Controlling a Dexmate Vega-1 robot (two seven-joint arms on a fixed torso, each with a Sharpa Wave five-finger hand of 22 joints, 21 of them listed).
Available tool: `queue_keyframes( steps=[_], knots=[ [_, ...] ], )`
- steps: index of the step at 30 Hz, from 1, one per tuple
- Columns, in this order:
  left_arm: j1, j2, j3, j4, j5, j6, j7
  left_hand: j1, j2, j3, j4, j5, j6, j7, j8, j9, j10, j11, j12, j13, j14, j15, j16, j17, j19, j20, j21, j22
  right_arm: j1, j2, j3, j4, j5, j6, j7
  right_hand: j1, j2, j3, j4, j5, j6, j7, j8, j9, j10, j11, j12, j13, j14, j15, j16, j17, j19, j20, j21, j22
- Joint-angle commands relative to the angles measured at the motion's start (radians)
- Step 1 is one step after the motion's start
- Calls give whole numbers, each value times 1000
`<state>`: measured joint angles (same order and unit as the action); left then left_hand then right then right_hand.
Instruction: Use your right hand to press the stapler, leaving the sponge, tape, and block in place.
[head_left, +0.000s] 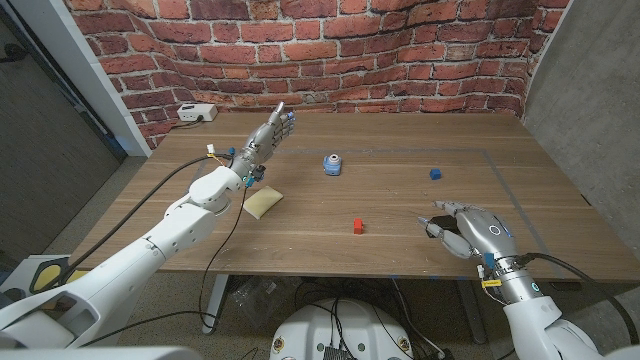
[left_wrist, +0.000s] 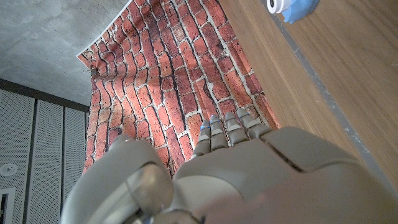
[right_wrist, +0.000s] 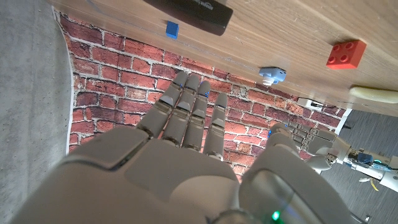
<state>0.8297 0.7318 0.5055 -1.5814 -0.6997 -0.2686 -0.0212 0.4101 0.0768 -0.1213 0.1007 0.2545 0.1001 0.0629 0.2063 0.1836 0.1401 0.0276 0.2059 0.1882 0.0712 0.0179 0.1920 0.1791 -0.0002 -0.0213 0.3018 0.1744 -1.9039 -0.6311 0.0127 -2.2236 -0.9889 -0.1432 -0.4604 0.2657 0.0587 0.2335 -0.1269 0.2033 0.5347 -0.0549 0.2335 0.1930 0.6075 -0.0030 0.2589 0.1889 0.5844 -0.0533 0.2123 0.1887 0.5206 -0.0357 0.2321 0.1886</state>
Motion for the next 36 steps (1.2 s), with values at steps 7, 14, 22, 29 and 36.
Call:
queue_keyframes(
  steps=[7,14,22,29,36],
  knots=[
    [16,5,-8,-6,-3,-9,12,1,-1,-6,-1,-7,16,-2,-3,2,9,-2,1,2,8,-5,-1,5,15,-8,-1,3,8,-41,-12,3,-7,-58,53,5,9,11,2,-3,52,0,20,3,34,-5,9,5,-1,-14,-7,1,2,-4,-5,3],
    [17,6,-12,-3,-5,-12,12,2,0,-7,-1,-8,16,-2,-4,2,11,-4,2,2,11,-6,0,5,17,-8,-3,3,21,-61,-30,8,-41,-92,73,5,12,13,2,-4,73,-11,24,2,43,-19,9,6,-12,-15,-14,0,2,-4,-6,3],
    [10,3,-8,8,-9,-8,6,4,1,-8,-2,-9,20,-4,-3,2,15,-7,2,2,16,-11,1,4,22,-11,-4,3,26,-71,-39,12,-38,-118,86,12,19,19,0,-4,86,-19,26,2,53,-26,10,6,-15,-18,-18,0,12,-8,-3,3],
    [0,-2,-1,17,-8,-6,-3,4,2,-8,-2,-10,20,-5,-4,2,15,-7,2,2,16,-12,1,4,23,-11,-6,3,24,-74,-41,16,-30,-140,88,15,22,22,-1,-4,93,-21,27,2,53,-28,10,6,-14,-18,-18,-1,13,-8,-2,3],
    [-3,-2,1,18,-9,-3,-1,5,2,-9,-2,-11,20,-6,-4,2,16,-6,2,2,16,-12,0,4,24,-11,-8,3,28,-78,-52,26,-26,-159,90,17,22,24,-2,-4,96,-20,27,2,53,-22,8,6,-19,-14,-21,-1,12,-8,-3,3]
  ],
)
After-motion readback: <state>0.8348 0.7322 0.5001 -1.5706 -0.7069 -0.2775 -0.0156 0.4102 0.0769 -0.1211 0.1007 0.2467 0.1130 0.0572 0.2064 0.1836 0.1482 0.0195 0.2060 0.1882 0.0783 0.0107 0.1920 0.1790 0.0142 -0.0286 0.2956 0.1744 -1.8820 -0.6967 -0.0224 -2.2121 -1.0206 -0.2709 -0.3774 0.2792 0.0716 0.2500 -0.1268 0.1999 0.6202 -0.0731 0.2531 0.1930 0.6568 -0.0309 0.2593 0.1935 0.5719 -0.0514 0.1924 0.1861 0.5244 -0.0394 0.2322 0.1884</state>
